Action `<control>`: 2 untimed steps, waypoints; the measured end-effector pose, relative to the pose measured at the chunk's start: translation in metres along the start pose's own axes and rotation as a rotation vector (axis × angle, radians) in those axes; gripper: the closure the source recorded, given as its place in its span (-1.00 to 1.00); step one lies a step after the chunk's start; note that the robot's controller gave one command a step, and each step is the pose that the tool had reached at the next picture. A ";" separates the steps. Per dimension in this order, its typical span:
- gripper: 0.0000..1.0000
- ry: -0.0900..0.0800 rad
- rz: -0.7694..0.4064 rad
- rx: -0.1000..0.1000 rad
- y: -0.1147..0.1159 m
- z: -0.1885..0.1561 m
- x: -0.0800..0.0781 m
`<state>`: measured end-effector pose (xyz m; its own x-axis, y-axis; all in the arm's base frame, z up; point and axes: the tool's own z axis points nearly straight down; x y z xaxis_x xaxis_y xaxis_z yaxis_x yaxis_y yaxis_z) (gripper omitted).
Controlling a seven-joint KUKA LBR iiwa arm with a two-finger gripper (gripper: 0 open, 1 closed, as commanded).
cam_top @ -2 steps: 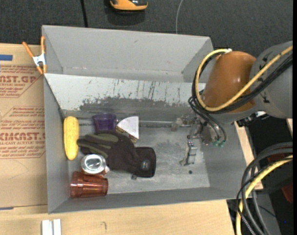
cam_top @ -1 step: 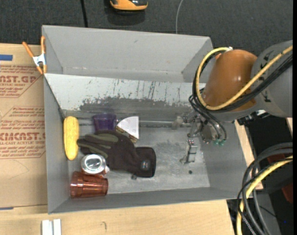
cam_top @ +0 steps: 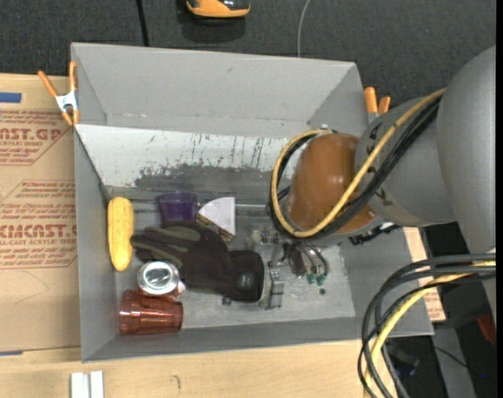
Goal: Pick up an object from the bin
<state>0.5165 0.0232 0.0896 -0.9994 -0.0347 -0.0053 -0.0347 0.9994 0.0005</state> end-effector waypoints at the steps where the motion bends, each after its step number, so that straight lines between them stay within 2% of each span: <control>1: -1.00 0.010 -0.073 0.000 0.016 -0.018 -0.002; 2: -1.00 0.002 0.026 -0.001 0.059 -0.011 -0.009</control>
Offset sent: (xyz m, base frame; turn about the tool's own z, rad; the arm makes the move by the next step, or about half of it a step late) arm 0.0058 0.0587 0.0104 0.0254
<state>0.5230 0.0823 0.1007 -1.0000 -0.0087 -0.0031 -0.0087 1.0000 0.0011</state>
